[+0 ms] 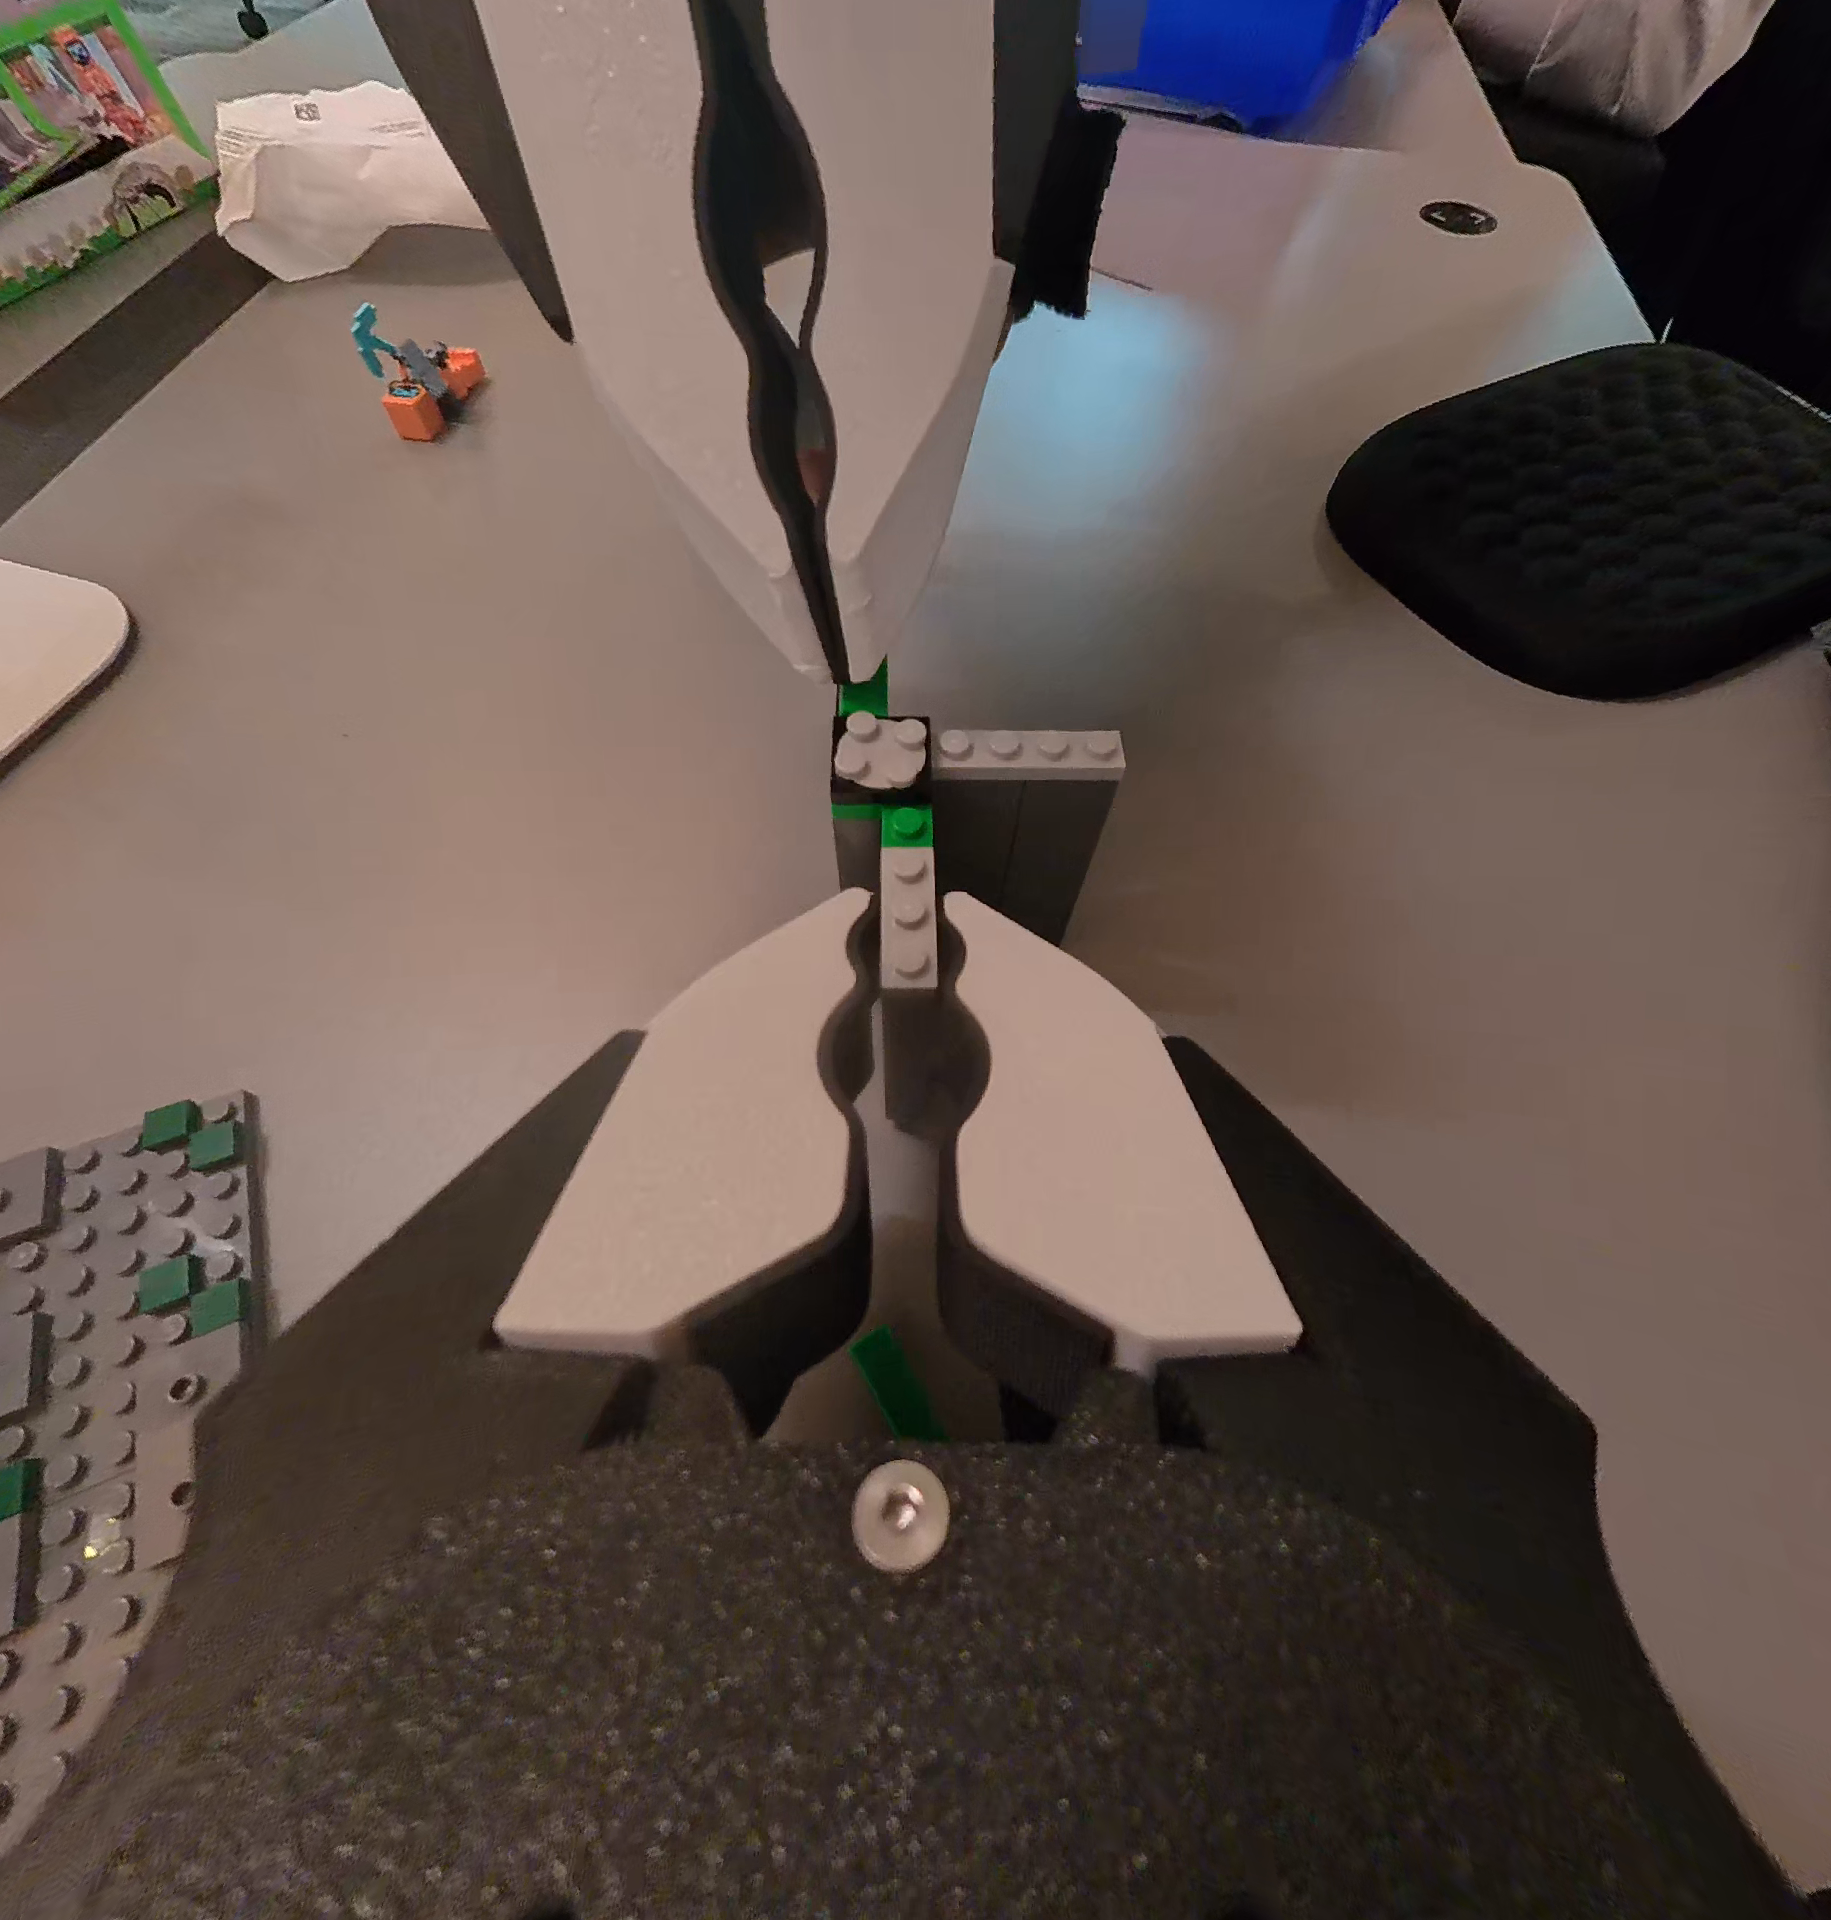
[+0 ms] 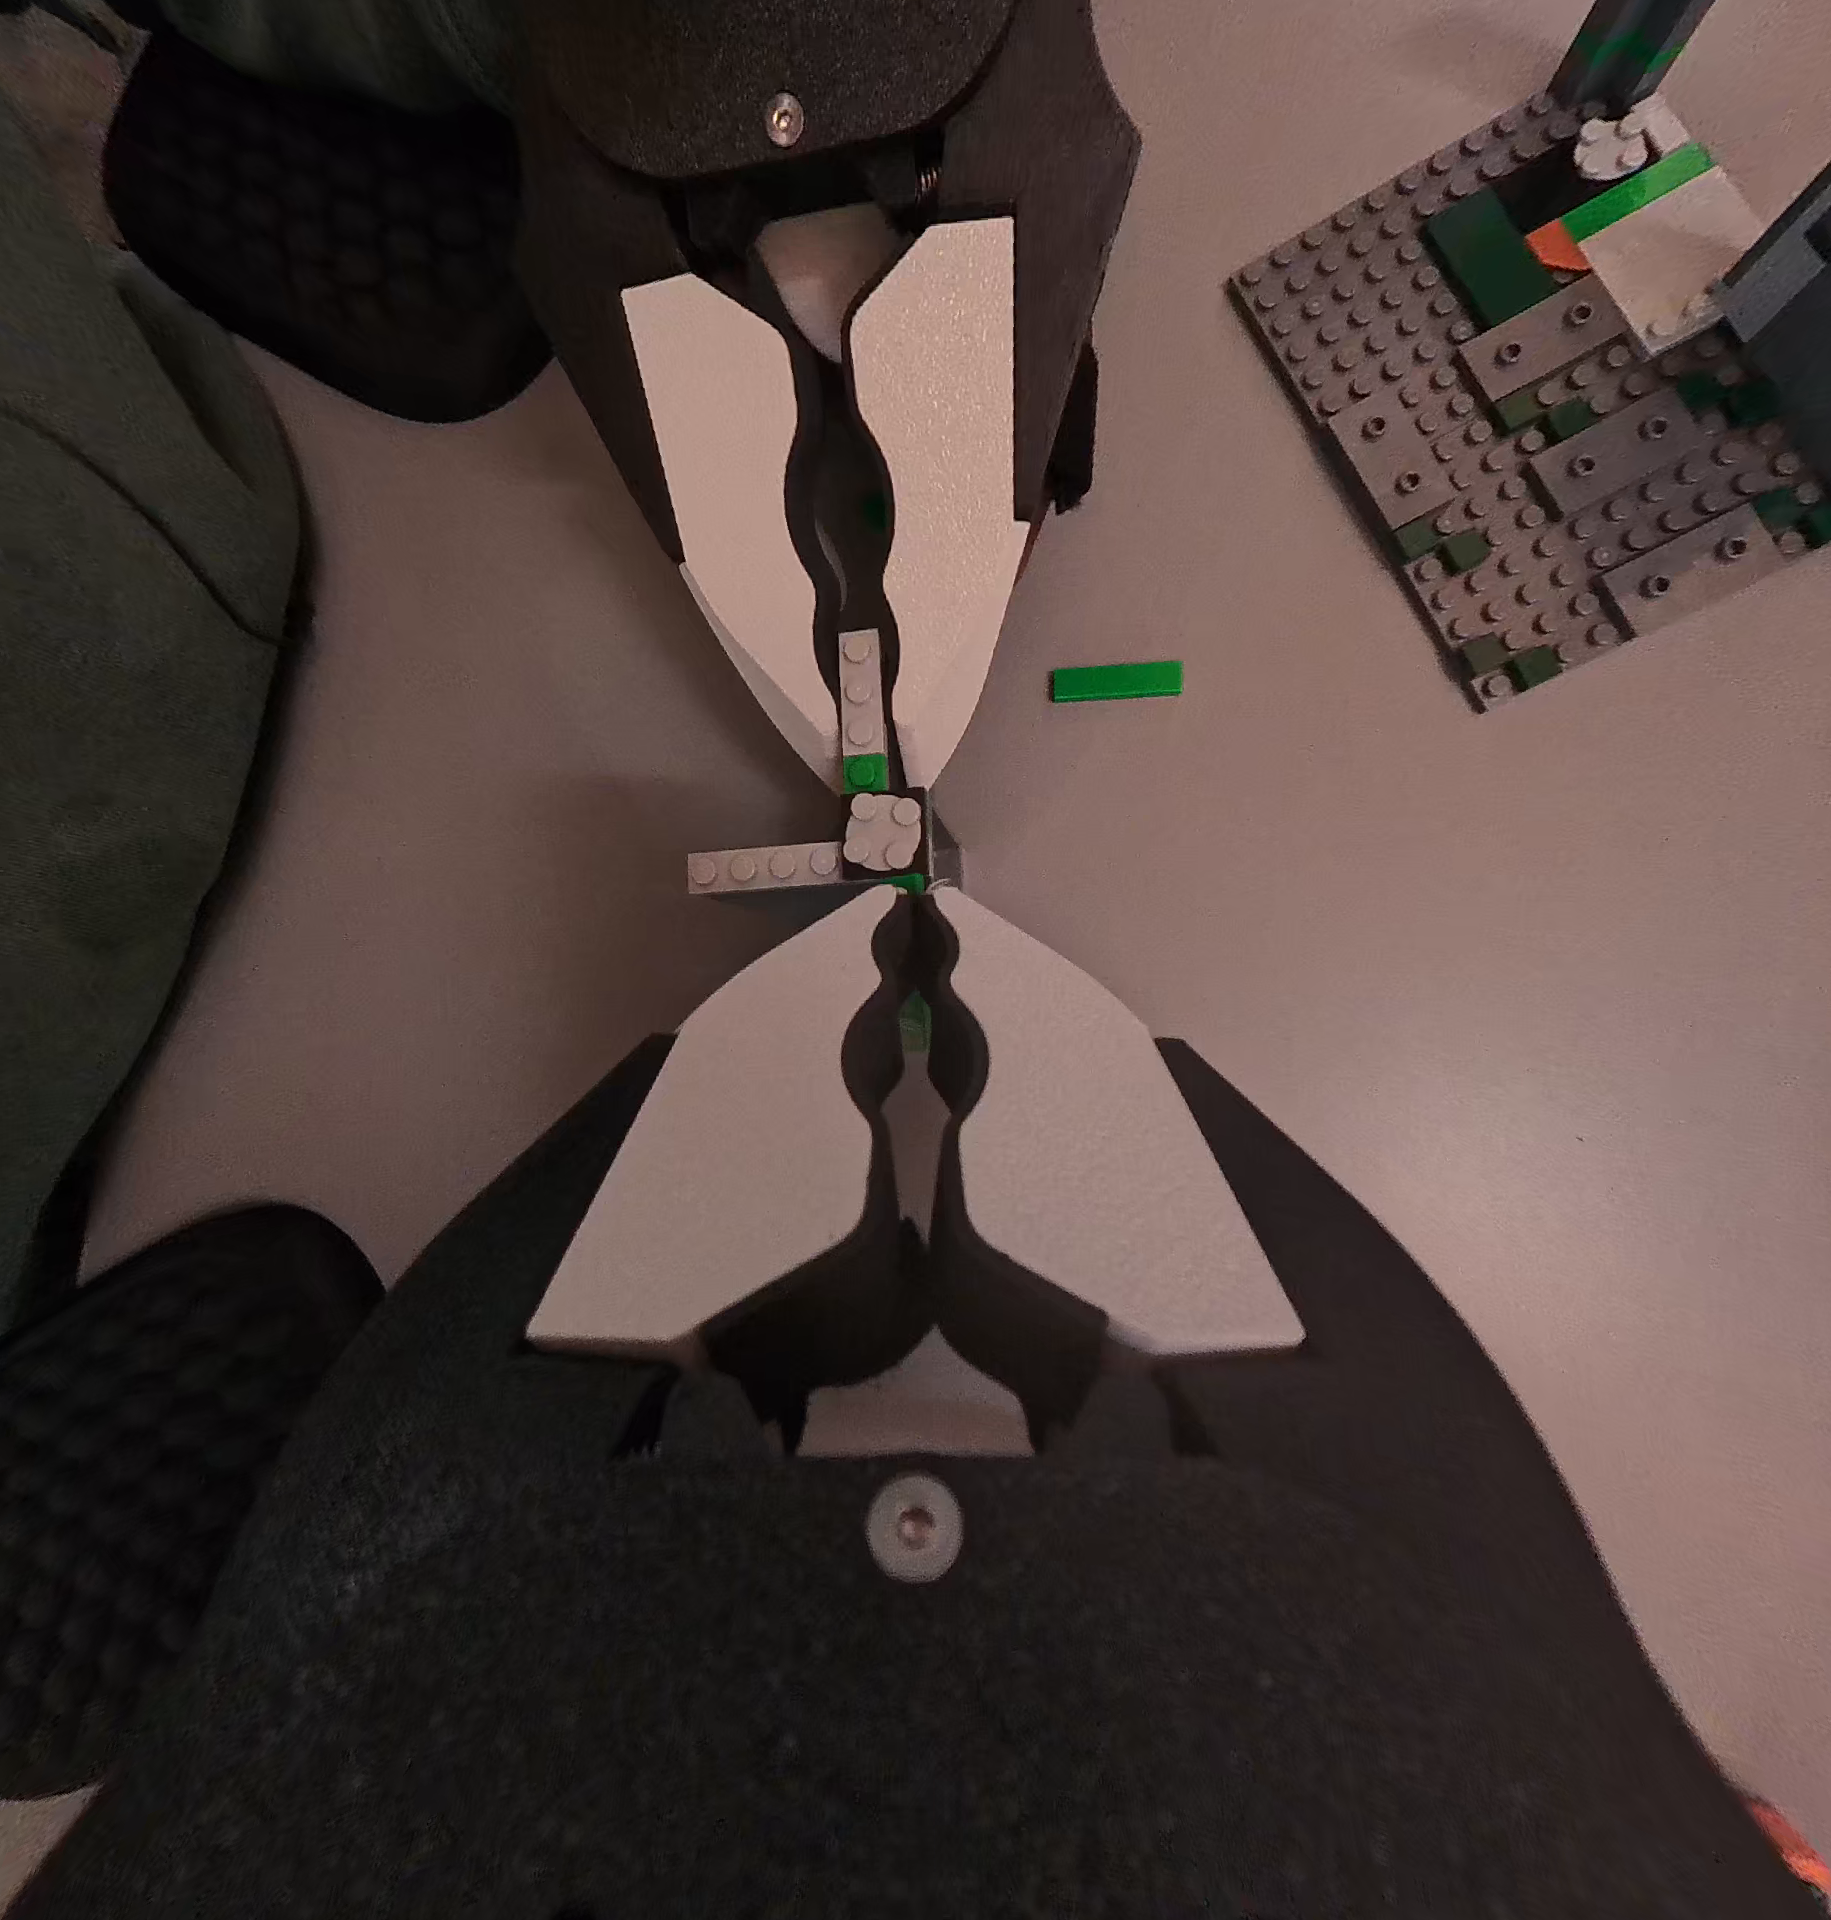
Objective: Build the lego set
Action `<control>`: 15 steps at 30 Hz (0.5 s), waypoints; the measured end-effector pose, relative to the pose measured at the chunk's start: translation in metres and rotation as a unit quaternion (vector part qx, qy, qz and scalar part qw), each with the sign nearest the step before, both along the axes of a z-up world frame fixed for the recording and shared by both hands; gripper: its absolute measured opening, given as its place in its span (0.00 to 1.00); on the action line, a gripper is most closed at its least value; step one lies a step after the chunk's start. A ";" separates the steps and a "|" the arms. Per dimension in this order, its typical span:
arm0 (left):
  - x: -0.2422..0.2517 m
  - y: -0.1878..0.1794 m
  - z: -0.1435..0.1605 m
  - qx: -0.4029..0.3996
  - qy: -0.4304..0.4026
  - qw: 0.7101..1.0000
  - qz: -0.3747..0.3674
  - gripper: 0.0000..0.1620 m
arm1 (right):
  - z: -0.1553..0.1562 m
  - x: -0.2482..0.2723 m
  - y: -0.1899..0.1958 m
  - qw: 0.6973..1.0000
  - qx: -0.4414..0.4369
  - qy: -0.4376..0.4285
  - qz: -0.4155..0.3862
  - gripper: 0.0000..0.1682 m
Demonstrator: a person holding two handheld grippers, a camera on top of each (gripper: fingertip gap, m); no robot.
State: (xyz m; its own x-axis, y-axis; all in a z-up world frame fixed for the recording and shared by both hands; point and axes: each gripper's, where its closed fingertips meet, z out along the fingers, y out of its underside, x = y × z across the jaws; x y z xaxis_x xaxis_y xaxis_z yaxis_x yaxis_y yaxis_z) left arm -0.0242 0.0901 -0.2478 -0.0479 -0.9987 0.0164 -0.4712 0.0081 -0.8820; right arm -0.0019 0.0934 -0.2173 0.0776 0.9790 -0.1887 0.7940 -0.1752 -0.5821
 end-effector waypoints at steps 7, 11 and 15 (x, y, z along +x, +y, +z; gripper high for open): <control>-0.001 0.001 0.000 0.004 0.000 1.000 0.000 0.05 | 0.009 -0.004 0.007 0.999 0.004 0.034 -0.037 0.00; -0.001 0.001 0.000 0.007 0.003 1.000 -0.001 0.05 | 0.023 0.001 0.009 0.997 0.013 0.054 -0.051 0.00; 0.000 0.001 0.000 0.008 0.002 1.000 -0.002 0.05 | 0.021 0.010 0.004 0.997 0.044 0.041 -0.045 0.00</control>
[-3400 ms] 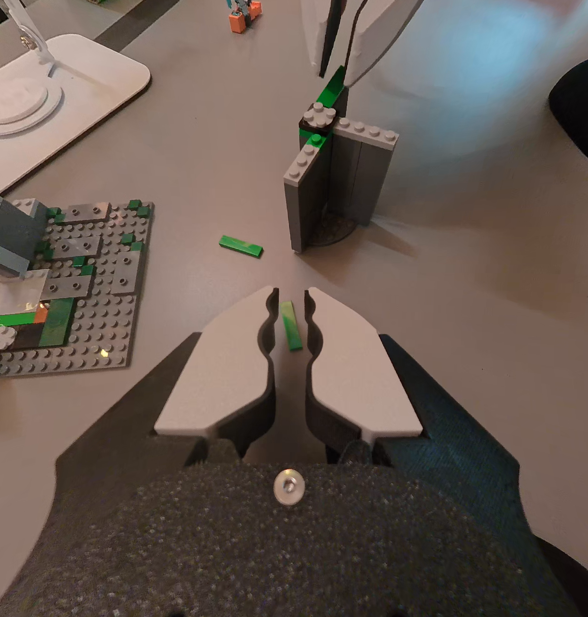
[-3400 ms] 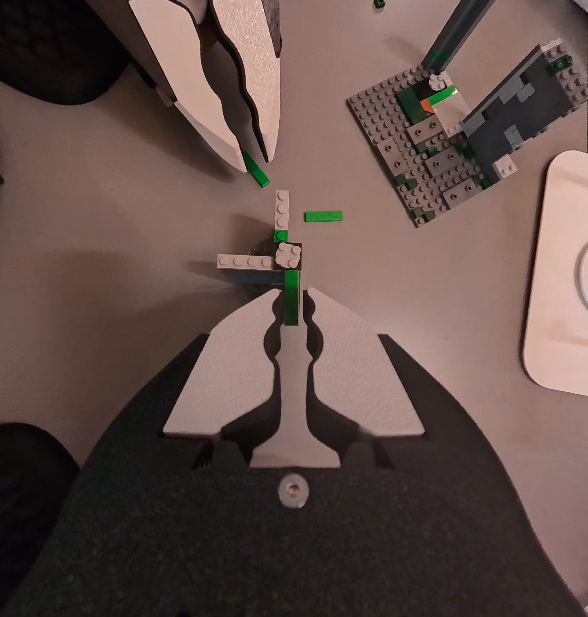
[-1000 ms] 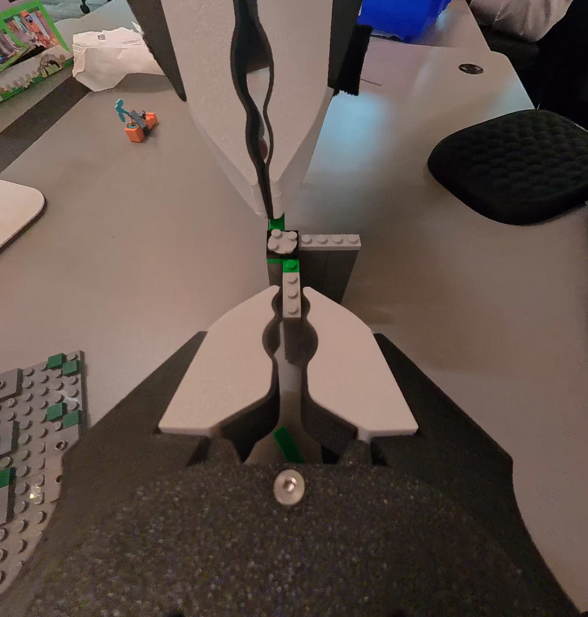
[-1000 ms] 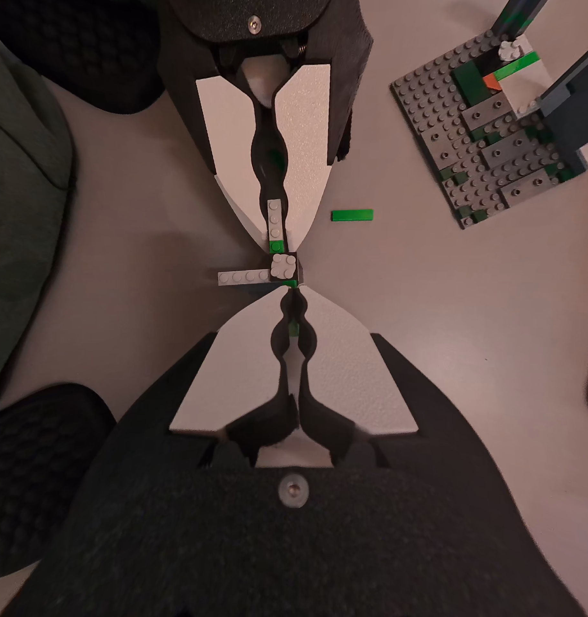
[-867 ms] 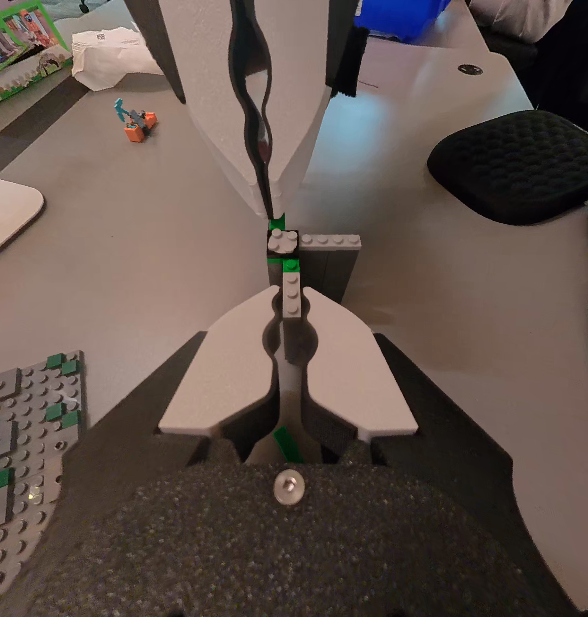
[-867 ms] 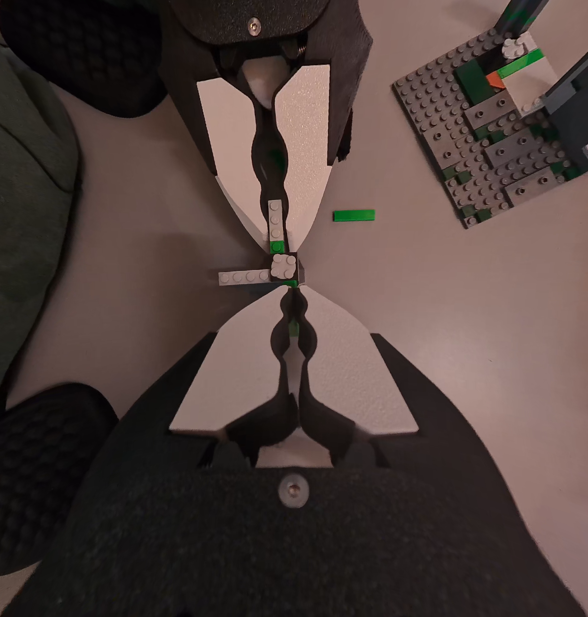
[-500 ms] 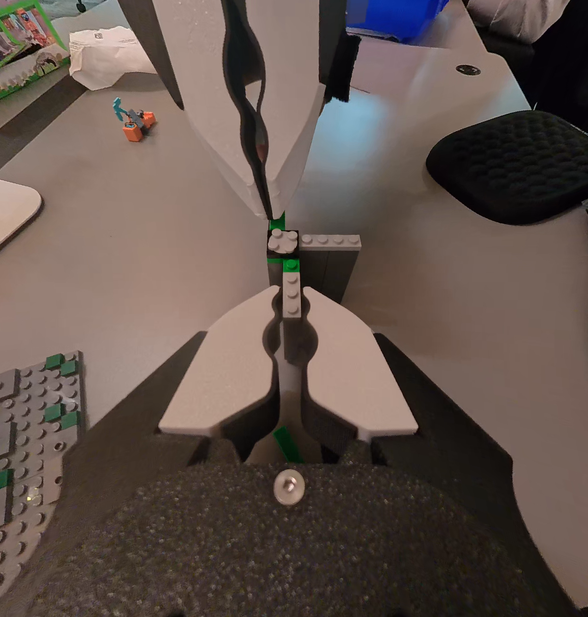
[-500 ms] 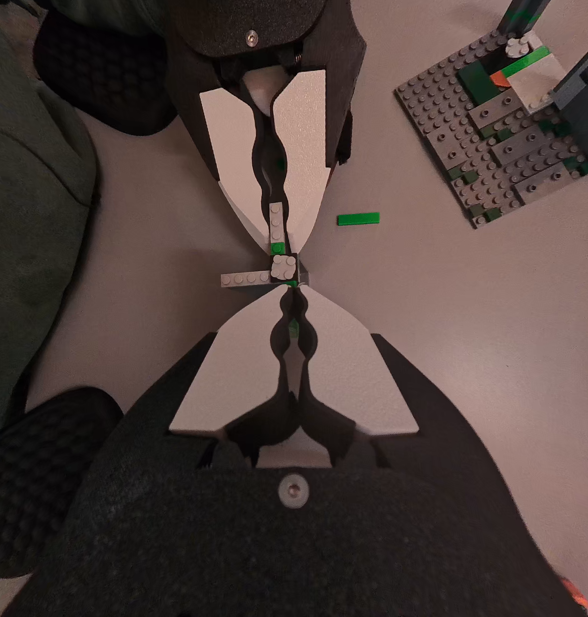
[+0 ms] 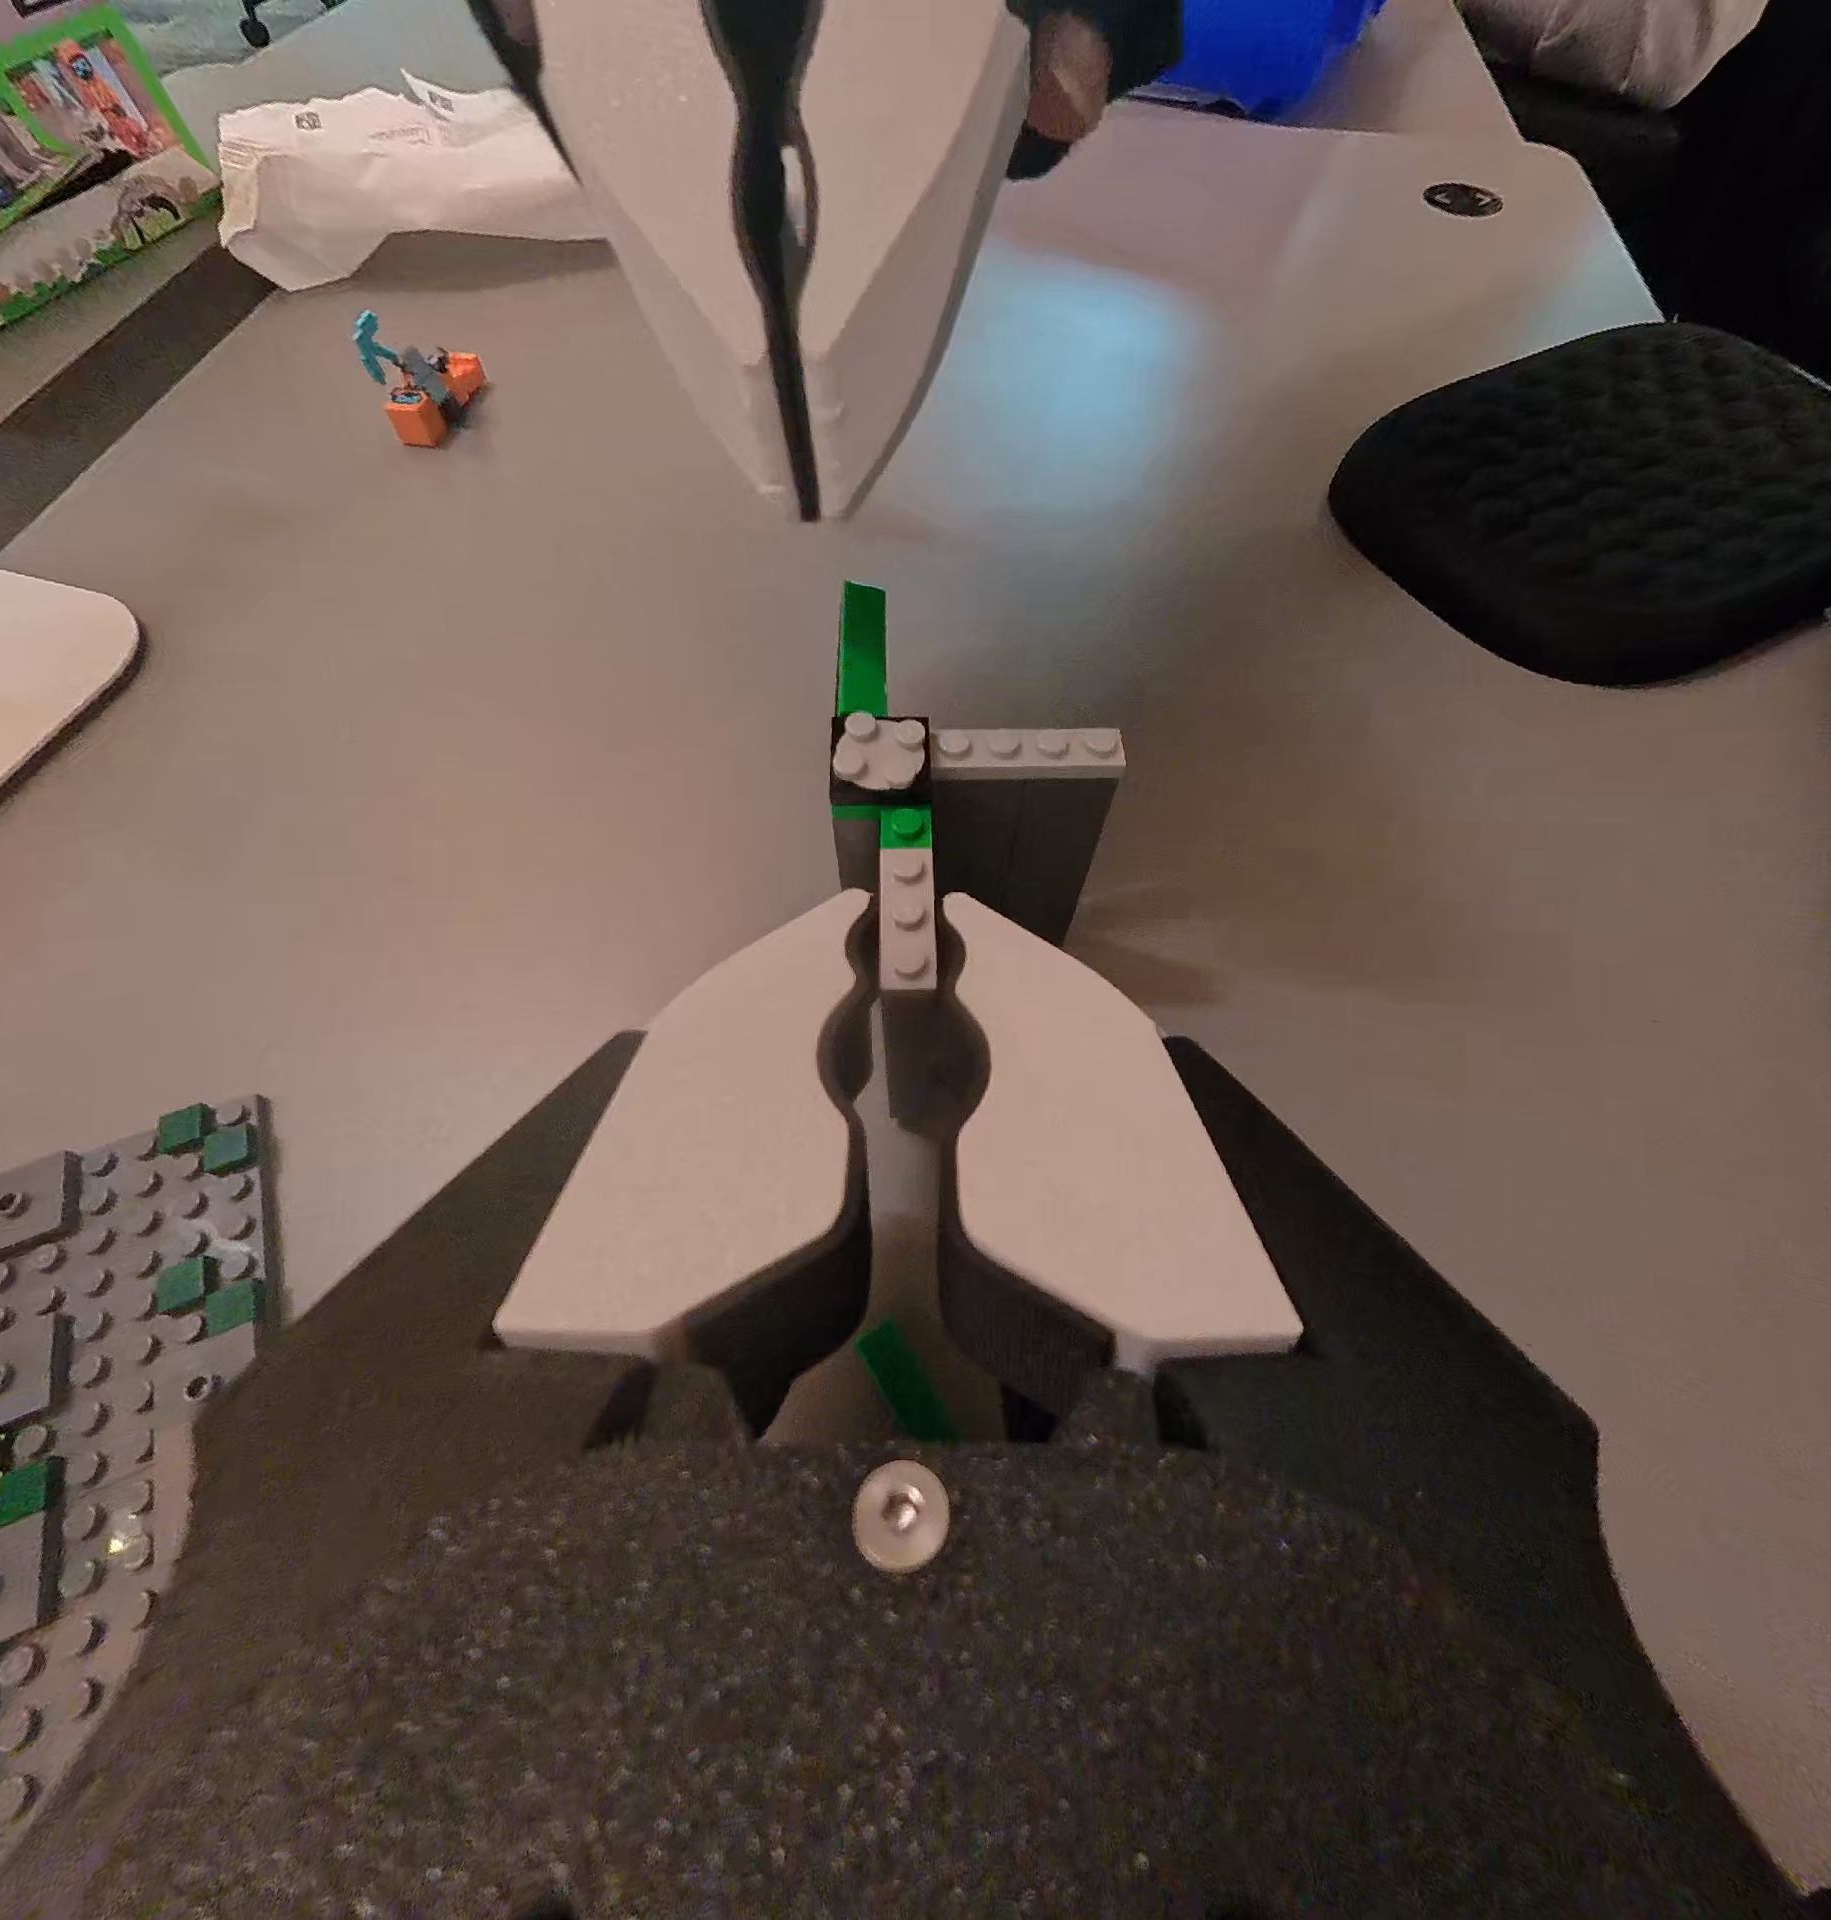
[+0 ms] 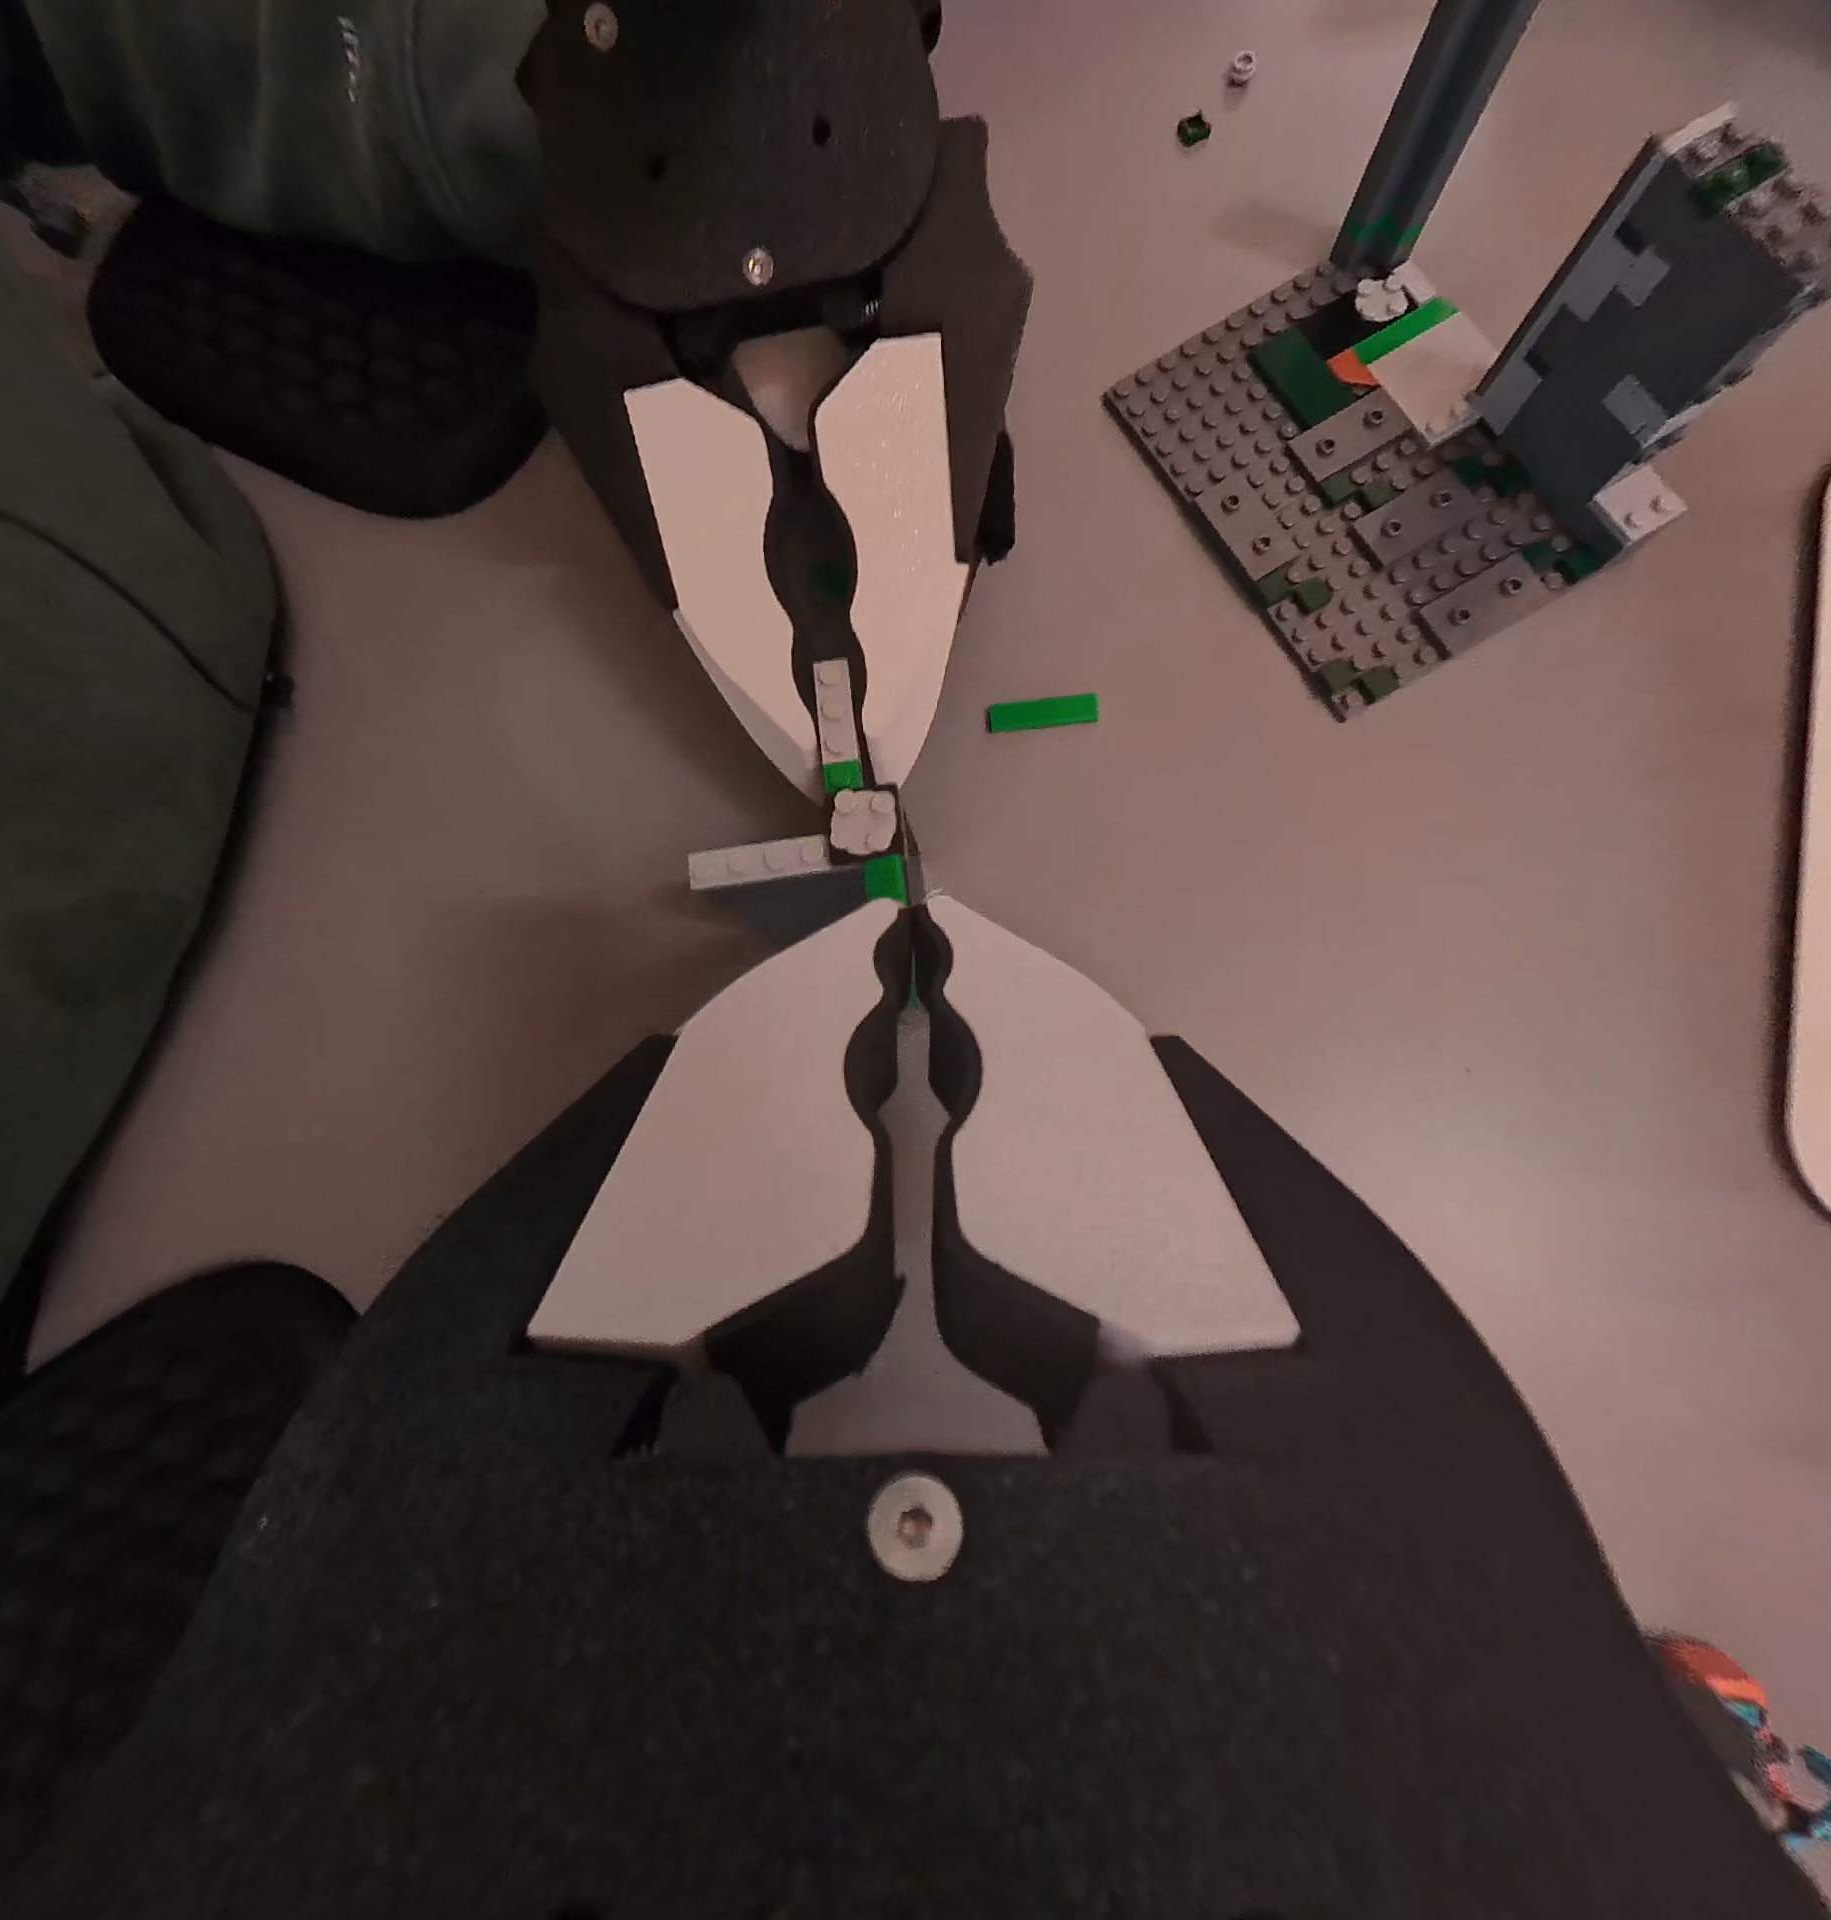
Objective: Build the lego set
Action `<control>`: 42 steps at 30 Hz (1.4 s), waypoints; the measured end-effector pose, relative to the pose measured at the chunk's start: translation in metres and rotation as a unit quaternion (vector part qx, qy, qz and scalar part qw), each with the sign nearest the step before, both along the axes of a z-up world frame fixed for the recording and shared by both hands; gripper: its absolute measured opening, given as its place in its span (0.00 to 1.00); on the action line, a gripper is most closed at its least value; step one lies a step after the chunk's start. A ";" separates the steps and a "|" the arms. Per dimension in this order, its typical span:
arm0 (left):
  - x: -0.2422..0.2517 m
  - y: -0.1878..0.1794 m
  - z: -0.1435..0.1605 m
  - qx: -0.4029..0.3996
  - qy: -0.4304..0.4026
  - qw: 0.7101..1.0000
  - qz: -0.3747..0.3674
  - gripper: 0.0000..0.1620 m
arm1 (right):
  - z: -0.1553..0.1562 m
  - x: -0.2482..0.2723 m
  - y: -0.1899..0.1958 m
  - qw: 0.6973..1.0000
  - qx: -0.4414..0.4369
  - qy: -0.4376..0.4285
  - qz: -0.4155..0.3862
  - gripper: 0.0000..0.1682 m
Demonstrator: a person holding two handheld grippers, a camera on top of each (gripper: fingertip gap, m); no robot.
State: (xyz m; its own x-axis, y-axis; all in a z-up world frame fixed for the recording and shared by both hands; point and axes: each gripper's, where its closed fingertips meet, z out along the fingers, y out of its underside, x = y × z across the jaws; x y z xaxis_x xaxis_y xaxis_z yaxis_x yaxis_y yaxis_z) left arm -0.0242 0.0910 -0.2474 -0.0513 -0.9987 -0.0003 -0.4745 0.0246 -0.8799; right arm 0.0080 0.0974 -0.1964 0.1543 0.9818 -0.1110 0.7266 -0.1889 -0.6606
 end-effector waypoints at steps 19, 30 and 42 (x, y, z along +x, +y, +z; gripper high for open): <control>0.007 -0.040 0.007 0.137 -0.020 0.986 -0.094 0.04 | -0.020 0.006 -0.063 0.975 -0.216 0.009 0.051 0.23; 0.011 -0.052 0.008 0.184 -0.022 0.976 -0.115 0.05 | -0.025 0.005 -0.082 0.945 -0.311 -0.016 0.095 0.24; 0.008 -0.049 0.007 0.147 -0.029 0.983 -0.107 0.05 | -0.016 0.004 -0.082 0.885 -0.452 0.013 0.112 0.18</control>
State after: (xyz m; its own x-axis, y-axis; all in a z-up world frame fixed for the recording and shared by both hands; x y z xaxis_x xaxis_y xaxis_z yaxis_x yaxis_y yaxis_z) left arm -0.0159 0.0423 -0.2402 -0.2506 -0.9218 -0.2959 -0.3799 0.3747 -0.8457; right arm 0.0120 0.0152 -0.2123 -0.0478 0.4958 -0.8671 0.7991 -0.5019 -0.3311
